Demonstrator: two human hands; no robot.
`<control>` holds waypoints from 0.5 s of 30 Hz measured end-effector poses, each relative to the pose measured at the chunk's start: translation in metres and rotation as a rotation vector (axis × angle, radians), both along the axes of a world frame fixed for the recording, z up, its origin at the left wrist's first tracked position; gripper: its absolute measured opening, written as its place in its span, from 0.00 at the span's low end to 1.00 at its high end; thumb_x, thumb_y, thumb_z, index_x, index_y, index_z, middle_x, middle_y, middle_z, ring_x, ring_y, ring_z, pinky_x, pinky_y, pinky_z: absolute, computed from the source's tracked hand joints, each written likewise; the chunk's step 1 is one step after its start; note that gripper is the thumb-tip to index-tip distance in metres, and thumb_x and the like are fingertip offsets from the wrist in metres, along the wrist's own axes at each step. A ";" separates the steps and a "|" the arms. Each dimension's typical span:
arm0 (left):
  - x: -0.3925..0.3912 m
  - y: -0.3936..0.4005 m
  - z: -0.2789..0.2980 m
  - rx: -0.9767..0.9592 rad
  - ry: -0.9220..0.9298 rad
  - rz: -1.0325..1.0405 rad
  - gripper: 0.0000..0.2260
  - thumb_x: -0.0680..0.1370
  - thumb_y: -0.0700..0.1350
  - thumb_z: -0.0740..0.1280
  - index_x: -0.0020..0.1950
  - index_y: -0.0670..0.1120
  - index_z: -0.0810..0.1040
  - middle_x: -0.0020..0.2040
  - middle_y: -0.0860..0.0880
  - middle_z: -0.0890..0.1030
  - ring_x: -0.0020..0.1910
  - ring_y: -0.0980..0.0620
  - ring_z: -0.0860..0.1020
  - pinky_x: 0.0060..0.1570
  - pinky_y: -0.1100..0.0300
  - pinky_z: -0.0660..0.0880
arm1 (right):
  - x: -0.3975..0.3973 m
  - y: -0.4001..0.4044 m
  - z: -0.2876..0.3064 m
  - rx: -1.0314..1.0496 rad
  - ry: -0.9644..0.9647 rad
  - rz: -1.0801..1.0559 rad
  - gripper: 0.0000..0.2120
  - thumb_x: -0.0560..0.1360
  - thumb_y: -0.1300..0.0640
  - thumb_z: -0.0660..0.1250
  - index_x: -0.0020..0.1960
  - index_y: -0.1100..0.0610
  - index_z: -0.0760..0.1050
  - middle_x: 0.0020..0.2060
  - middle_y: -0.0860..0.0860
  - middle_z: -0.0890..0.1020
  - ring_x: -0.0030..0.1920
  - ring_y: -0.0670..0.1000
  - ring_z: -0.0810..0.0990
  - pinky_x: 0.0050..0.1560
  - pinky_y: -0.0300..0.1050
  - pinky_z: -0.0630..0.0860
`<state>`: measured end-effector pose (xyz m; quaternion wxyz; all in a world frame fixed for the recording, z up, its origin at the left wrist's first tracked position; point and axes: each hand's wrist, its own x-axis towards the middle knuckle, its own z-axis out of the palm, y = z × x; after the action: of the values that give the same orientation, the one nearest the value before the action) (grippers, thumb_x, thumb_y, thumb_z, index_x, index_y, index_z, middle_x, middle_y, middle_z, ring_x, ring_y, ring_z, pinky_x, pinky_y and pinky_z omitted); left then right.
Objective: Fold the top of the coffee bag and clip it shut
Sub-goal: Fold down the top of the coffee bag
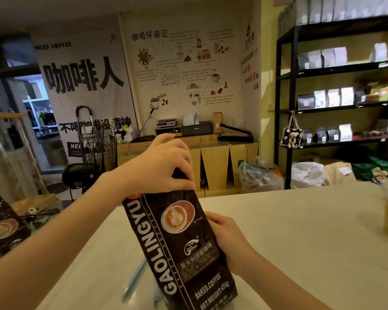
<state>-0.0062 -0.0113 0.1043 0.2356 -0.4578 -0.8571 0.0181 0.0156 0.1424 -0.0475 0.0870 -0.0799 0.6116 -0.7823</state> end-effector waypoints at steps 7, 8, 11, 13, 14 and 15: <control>-0.010 -0.011 0.027 -0.101 -0.316 0.172 0.08 0.67 0.58 0.70 0.41 0.58 0.77 0.42 0.60 0.78 0.45 0.67 0.74 0.55 0.67 0.70 | 0.013 -0.003 0.001 0.064 0.304 -0.208 0.05 0.71 0.56 0.70 0.41 0.50 0.84 0.37 0.48 0.87 0.40 0.47 0.85 0.38 0.38 0.79; -0.009 -0.015 0.029 -0.084 -0.382 0.153 0.06 0.67 0.53 0.72 0.41 0.59 0.76 0.42 0.62 0.77 0.45 0.69 0.74 0.48 0.72 0.72 | 0.015 -0.003 0.002 0.086 0.347 -0.241 0.05 0.70 0.57 0.70 0.40 0.49 0.84 0.36 0.47 0.87 0.39 0.47 0.85 0.38 0.38 0.79; -0.009 -0.024 0.031 -0.035 -0.487 0.147 0.07 0.68 0.47 0.72 0.41 0.58 0.77 0.42 0.61 0.78 0.44 0.69 0.75 0.43 0.76 0.71 | 0.020 -0.007 0.003 0.123 0.413 -0.279 0.06 0.72 0.57 0.69 0.41 0.49 0.84 0.36 0.45 0.87 0.39 0.46 0.84 0.42 0.41 0.80; -0.009 -0.026 0.031 0.001 -0.538 0.138 0.09 0.68 0.45 0.73 0.42 0.57 0.76 0.43 0.59 0.78 0.45 0.66 0.76 0.42 0.74 0.73 | 0.022 -0.010 0.003 0.136 0.426 -0.286 0.06 0.72 0.57 0.68 0.41 0.49 0.84 0.36 0.45 0.86 0.40 0.45 0.84 0.42 0.41 0.80; -0.009 -0.026 0.031 0.034 -0.574 0.125 0.11 0.68 0.45 0.73 0.44 0.57 0.75 0.45 0.57 0.79 0.46 0.63 0.77 0.42 0.71 0.75 | 0.023 -0.011 0.003 0.135 0.429 -0.293 0.06 0.72 0.57 0.69 0.41 0.49 0.84 0.36 0.44 0.86 0.40 0.45 0.84 0.42 0.40 0.80; -0.008 -0.025 0.030 0.068 -0.613 0.114 0.13 0.67 0.46 0.74 0.46 0.57 0.75 0.47 0.55 0.80 0.47 0.60 0.79 0.43 0.66 0.78 | 0.024 -0.012 0.003 0.132 0.431 -0.307 0.06 0.72 0.56 0.69 0.40 0.48 0.83 0.36 0.43 0.86 0.40 0.45 0.84 0.42 0.39 0.80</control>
<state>-0.0144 -0.0368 0.1343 -0.0199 -0.3852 -0.9125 -0.1361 0.0393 0.1305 -0.0447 -0.1600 -0.1452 0.6705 -0.7097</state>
